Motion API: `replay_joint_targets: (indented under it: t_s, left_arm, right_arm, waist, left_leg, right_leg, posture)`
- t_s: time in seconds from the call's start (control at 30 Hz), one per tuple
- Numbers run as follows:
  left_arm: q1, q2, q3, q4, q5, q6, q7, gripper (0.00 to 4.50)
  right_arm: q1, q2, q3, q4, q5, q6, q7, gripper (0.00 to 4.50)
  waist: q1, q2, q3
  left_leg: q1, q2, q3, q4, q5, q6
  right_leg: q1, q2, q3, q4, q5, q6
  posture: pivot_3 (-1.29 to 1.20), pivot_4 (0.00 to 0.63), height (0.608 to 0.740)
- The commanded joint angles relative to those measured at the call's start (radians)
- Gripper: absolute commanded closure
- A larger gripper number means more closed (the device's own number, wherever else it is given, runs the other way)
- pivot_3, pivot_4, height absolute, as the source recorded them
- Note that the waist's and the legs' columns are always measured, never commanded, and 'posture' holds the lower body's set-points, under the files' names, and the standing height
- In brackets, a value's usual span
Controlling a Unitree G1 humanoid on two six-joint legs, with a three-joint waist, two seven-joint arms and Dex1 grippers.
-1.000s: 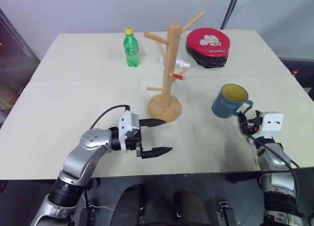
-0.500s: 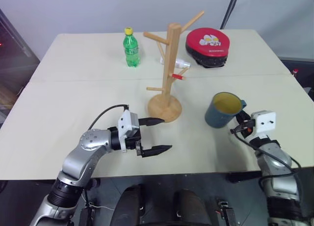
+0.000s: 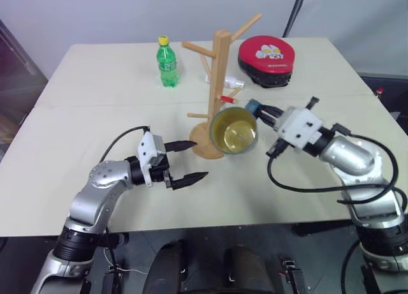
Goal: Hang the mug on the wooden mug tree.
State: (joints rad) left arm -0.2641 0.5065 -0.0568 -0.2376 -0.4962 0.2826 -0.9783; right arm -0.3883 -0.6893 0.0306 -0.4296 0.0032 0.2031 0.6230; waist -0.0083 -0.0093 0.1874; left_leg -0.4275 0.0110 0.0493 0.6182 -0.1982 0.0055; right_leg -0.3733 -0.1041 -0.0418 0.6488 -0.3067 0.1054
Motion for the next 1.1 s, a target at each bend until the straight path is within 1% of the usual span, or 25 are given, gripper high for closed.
replay_joint_targets:
  t_s: [0.03, 0.3, 0.53, 0.83, 0.87, 0.9, 0.93, 0.97, 1.07, 1.1]
  left_arm:
    - [-0.021, 0.004, 0.052, -0.023, -0.038, 0.005, 0.013, 0.0]
    - [-0.03, 0.033, 0.115, -0.044, -0.079, 0.03, 0.016, 0.0]
    - [-0.039, 0.058, 0.159, -0.107, -0.164, 0.092, 0.03, 0.0]
    - [-0.054, 0.073, 0.18, -0.122, -0.185, 0.11, 0.05, 0.0]
    - [-0.056, 0.073, 0.179, -0.122, -0.185, 0.109, 0.052, 0.0]
    - [-0.057, 0.072, 0.178, -0.122, -0.184, 0.109, 0.053, 0.0]
    - [-0.058, 0.072, 0.177, -0.121, -0.183, 0.108, 0.053, 0.0]
    - [-0.058, 0.071, 0.177, -0.121, -0.183, 0.107, 0.054, 0.0]
    - [-0.065, 0.068, 0.173, -0.109, -0.178, 0.104, 0.055, 0.0]
    - [-0.067, 0.067, 0.172, -0.103, -0.174, 0.103, 0.058, 0.0]
  right_arm:
    - [-0.071, 0.0, 0.014, -0.043, -0.007, 0.057, 0.012, 4.45]
    - [-0.149, 0.013, 0.077, -0.038, -0.035, 0.128, 0.027, 4.45]
    - [-0.203, 0.029, 0.116, 0.009, -0.069, 0.148, 0.022, 4.45]
    - [-0.241, 0.044, 0.138, 0.052, -0.099, 0.155, 0.028, 4.45]
    - [-0.247, 0.046, 0.137, 0.053, -0.1, 0.159, 0.029, 3.85]
    - [-0.251, 0.048, 0.135, 0.052, -0.102, 0.161, 0.028, 3.5]
    - [-0.255, 0.048, 0.133, 0.05, -0.104, 0.163, 0.026, 3.05]
    - [-0.258, 0.048, 0.131, 0.048, -0.107, 0.163, 0.024, 2.51]
    - [-0.256, 0.035, 0.111, 0.029, -0.105, 0.164, 0.025, 1.09]
    - [-0.249, 0.028, 0.096, 0.019, -0.099, 0.165, 0.027, 1.09]
  waist:
    - [-0.001, 0.0, 0.0]
    - [-0.003, 0.0, 0.0]
    - [-0.003, 0.0, 0.0]
    - [-0.003, 0.0, 0.0]
    - [-0.003, 0.0, 0.0]
    - [-0.003, 0.0, 0.0]
    - [-0.004, 0.0, 0.0]
    - [-0.004, 0.0, 0.0]
    - [-0.004, 0.0, 0.0]
    - [-0.004, 0.0, 0.0]
  left_leg:
    - [0.0, 0.0, 0.0, 0.0, 0.0, 0.0]
    - [0.0, 0.0, 0.0, 0.0, 0.0, 0.0]
    - [0.0, 0.0, 0.0, 0.0, 0.0, 0.0]
    - [0.0, 0.0, 0.0, 0.0, 0.0, 0.0]
    - [0.0, 0.0, 0.001, 0.0, 0.0, 0.0]
    - [0.0, 0.0, 0.001, 0.0, 0.0, 0.0]
    - [0.0, 0.0, 0.001, 0.0, 0.0, 0.0]
    - [0.0, 0.0, 0.001, 0.0, 0.0, 0.0]
    - [0.0, 0.0, 0.001, 0.0, 0.0, 0.0]
    - [0.0, 0.0, 0.001, 0.0, 0.0, 0.0]
  right_leg:
    - [0.0, 0.0, 0.0, 0.0, 0.0, 0.0]
    - [0.0, 0.0, 0.0, 0.0, 0.0, 0.0]
    - [-0.001, 0.0, 0.0, 0.0, 0.0, 0.0]
    - [0.0, 0.001, 0.0, 0.0, 0.0, 0.0]
    - [0.0, 0.001, 0.0, 0.0, 0.0, 0.0]
    - [-0.001, 0.001, -0.001, 0.0, 0.0, 0.0]
    - [-0.001, 0.001, -0.001, 0.0, 0.0, 0.0]
    - [-0.001, 0.001, -0.001, 0.001, 0.0, 0.0]
    - [-0.001, 0.001, -0.001, 0.001, 0.0, 0.0]
    - [-0.001, 0.001, -0.001, 0.0, 0.0, 0.0]
  posture:
    - [0.0, 0.15, 0.74]
    - [0.0, 0.15, 0.74]
    - [0.0, 0.15, 0.74]
    - [0.0, 0.15, 0.74]
    - [0.0, 0.15, 0.74]
    - [0.0, 0.15, 0.74]
    - [0.0, 0.15, 0.74]
    - [0.0, 0.15, 0.74]
    - [0.0, 0.15, 0.74]
    - [0.0, 0.15, 0.74]
